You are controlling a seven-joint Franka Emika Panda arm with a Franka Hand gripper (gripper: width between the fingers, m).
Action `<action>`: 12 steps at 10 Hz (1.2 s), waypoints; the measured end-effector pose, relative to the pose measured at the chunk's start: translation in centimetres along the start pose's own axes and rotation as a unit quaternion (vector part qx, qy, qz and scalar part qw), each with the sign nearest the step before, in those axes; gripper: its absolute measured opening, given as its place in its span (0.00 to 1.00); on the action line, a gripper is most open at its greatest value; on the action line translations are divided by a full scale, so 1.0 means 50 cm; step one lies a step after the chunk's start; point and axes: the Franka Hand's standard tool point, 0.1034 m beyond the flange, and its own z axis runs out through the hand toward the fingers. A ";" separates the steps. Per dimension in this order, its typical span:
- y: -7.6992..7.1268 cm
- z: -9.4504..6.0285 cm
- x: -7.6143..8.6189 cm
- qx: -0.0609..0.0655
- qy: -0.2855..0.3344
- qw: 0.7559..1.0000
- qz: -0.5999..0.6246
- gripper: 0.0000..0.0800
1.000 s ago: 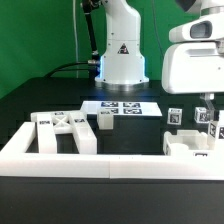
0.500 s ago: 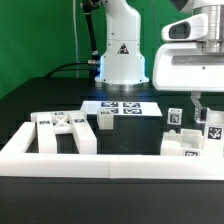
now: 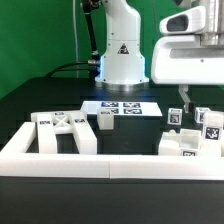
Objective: Assemble chair
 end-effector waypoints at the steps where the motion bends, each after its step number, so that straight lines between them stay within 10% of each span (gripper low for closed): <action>1: 0.016 -0.017 0.001 -0.001 -0.001 1.000 -0.007 0.81; 8: 0.041 -0.025 0.011 -0.003 0.001 1.000 -0.026 0.81; 12: 0.225 -0.019 -0.010 -0.016 -0.010 0.992 -0.126 0.81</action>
Offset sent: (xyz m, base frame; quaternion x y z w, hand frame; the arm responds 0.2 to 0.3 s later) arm 0.0000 0.0000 0.0000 0.0000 0.0000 0.0000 1.0000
